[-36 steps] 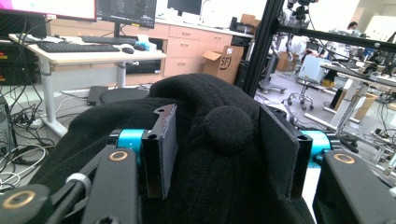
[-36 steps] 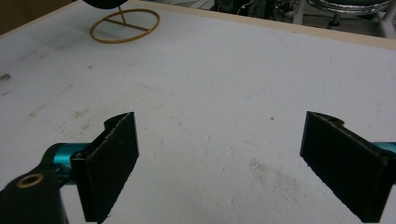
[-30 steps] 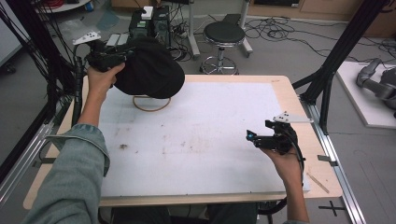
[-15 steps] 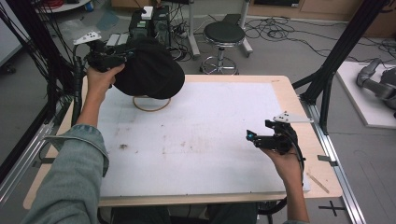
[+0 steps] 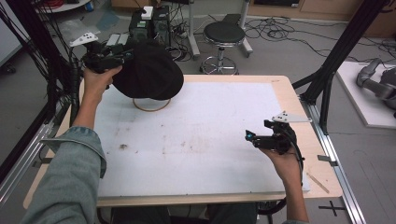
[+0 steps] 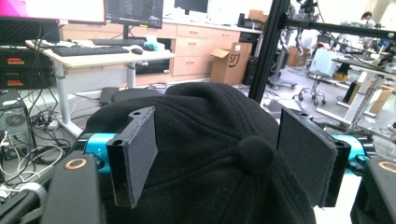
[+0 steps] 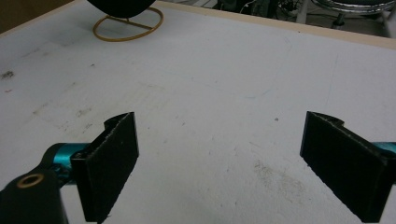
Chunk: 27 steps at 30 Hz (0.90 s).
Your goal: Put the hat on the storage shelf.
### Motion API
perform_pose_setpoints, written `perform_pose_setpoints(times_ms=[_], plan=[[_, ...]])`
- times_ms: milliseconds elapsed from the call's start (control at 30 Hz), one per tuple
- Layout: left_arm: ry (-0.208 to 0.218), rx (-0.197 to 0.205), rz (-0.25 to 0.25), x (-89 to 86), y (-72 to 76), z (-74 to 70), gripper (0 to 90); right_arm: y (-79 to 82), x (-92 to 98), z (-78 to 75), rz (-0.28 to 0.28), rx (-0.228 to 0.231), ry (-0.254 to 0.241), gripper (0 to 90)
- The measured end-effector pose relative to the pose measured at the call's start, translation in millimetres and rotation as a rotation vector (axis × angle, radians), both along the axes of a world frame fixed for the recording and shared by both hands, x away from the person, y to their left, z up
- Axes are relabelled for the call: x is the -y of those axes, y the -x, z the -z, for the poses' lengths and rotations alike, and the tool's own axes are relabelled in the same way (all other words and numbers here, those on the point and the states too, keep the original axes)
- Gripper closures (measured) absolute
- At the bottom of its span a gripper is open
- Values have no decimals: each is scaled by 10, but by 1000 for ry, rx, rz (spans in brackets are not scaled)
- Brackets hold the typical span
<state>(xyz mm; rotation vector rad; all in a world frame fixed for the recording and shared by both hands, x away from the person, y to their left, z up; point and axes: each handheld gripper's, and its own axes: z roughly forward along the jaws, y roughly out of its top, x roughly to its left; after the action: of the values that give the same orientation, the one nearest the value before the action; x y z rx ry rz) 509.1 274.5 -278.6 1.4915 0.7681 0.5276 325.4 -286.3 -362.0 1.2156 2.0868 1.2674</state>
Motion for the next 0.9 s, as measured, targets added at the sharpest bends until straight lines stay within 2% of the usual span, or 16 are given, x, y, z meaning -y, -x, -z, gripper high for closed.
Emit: perform_pose_setpoints(times_ms=[167, 333, 467, 600, 667, 900], plan=[[0, 15, 19, 7, 60, -30, 291, -8, -11, 2, -7, 2, 2, 113], [-31, 48, 60, 58, 198, -87, 291, -10, -15, -3, -7, 5, -1, 113], [-49, 52, 79, 82, 301, -99, 290, -12, -21, -8, -11, 8, -2, 113], [-50, 60, 105, 101, 416, -81, 285, -19, -41, -5, -16, 5, -5, 113], [-65, 64, 107, 111, 479, -68, 286, -24, -51, -3, -19, 8, 0, 113], [-72, 61, 114, 107, 664, 12, 280, -40, -80, -4, -27, 3, -7, 113]])
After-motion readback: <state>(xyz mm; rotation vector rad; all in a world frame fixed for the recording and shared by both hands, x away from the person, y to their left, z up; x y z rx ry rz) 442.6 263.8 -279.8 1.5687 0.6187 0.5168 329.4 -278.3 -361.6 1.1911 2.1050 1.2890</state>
